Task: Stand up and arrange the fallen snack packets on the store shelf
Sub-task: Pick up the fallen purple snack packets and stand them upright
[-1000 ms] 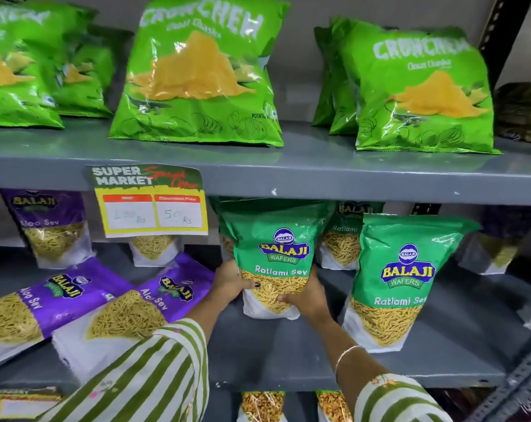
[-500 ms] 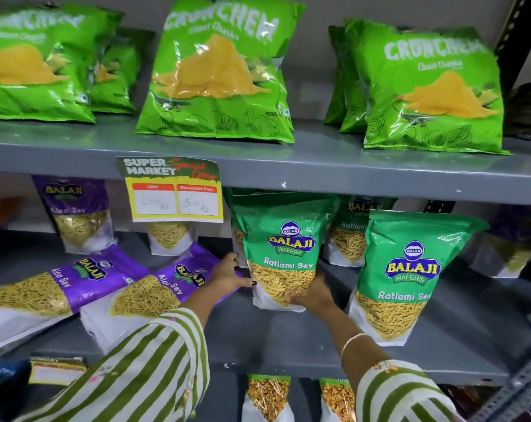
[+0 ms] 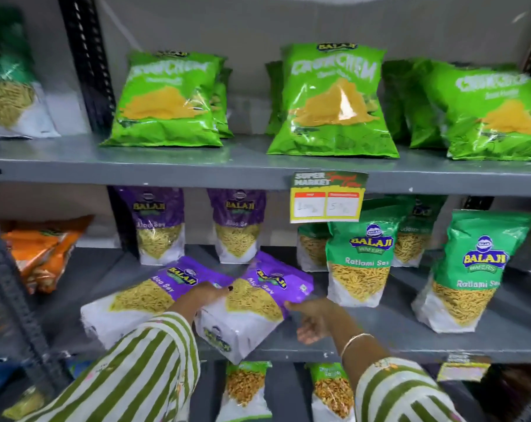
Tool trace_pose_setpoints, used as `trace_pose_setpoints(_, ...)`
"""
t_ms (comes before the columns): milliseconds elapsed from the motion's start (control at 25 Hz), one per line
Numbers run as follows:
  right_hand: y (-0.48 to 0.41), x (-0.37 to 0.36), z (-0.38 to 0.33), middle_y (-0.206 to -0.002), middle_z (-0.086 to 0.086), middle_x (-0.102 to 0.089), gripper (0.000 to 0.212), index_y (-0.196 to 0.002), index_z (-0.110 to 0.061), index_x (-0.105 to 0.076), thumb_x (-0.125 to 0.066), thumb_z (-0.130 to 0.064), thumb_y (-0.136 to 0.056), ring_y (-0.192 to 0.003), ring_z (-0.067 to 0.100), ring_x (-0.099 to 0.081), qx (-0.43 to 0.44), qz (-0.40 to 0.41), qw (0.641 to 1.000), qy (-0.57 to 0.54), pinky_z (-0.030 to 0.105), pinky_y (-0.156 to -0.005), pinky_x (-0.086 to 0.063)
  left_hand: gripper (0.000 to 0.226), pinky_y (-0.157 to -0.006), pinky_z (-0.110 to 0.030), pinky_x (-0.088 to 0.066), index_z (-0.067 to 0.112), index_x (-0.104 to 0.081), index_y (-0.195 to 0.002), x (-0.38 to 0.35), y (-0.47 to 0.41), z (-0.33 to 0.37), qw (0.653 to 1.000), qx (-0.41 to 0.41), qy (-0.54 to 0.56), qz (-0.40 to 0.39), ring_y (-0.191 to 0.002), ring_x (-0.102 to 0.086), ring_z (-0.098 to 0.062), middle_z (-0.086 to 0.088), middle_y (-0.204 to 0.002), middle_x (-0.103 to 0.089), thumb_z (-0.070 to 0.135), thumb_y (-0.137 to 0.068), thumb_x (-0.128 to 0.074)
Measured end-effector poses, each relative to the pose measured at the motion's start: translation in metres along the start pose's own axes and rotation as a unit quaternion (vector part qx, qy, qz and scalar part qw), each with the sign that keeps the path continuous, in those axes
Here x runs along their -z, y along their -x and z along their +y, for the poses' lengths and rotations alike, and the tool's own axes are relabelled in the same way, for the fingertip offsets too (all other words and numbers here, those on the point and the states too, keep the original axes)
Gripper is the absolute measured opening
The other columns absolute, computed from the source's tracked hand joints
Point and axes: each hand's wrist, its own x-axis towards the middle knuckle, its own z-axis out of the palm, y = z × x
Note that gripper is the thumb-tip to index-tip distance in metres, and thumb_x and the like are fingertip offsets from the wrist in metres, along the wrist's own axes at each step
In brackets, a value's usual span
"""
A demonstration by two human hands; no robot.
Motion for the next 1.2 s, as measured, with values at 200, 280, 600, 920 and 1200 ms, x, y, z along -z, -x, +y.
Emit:
trace_pose_setpoints(200, 0.005, -0.082, 0.002, -0.080, 0.014, -0.057, 0.030, -0.081, -0.007, -0.054, -0.063, -0.036, -0.081, -0.076, 0.028, -0.058, -0.006, -0.075, 0.961, -0.267, 0.042, -0.091, -0.051, 0.018, -0.049, -0.029, -0.056, 0.008, -0.058, -0.079, 0.005, -0.006, -0.031, 0.950, 0.063, 0.240, -0.188, -0.043, -0.067, -0.016, -0.003, -0.049, -0.071, 0.023, -0.089, -0.056)
trace_pose_setpoints(280, 0.009, -0.086, 0.003, -0.089, 0.017, -0.062, 0.024, -0.080, -0.003, -0.057, -0.068, -0.025, -0.080, -0.087, 0.031, -0.062, 0.011, -0.077, 0.937, -0.341, 0.054, -0.103, -0.041, 0.022, -0.035, -0.026, -0.053, 0.006, -0.058, -0.070, 0.007, -0.006, -0.037, 0.937, 0.063, 0.268, -0.216, -0.036, -0.065, -0.015, -0.004, -0.041, -0.068, 0.014, -0.090, -0.055)
trace_pose_setpoints(600, 0.044, -0.066, -0.016, -0.065, -0.001, -0.064, 0.015, -0.072, -0.013, -0.057, -0.061, -0.009, -0.086, -0.052, 0.012, -0.064, 0.119, -0.029, 0.972, -0.202, 0.026, -0.042, -0.054, 0.023, -0.078, -0.033, -0.040, 0.013, -0.050, -0.080, 0.022, 0.013, -0.029, 0.964, -0.008, 0.182, -0.195, -0.090, -0.053, -0.021, -0.006, -0.091, -0.057, 0.007, -0.076, -0.072)
trace_pose_setpoints(920, 0.040, -0.062, -0.030, -0.119, 0.018, -0.060, 0.072, -0.124, 0.004, -0.042, -0.077, 0.013, -0.061, -0.099, 0.021, -0.057, 0.319, 0.078, 0.943, -0.053, 0.011, -0.062, -0.051, 0.056, -0.091, -0.032, -0.044, -0.004, -0.053, -0.118, 0.019, 0.029, -0.032, 0.977, -0.091, 0.185, -0.051, -0.099, -0.052, -0.019, -0.017, -0.125, -0.061, -0.003, -0.067, -0.077)
trace_pose_setpoints(1200, 0.030, -0.046, -0.040, -0.121, 0.016, -0.062, 0.075, -0.117, -0.005, -0.046, -0.084, 0.006, -0.054, -0.113, 0.028, -0.057, 0.324, 0.118, 0.938, -0.036, 0.040, -0.095, -0.049, 0.053, -0.097, -0.042, -0.049, 0.008, -0.056, -0.104, 0.013, 0.018, -0.018, 0.978, -0.118, 0.169, 0.023, -0.110, -0.060, -0.029, -0.017, -0.120, -0.065, 0.003, -0.059, -0.083)
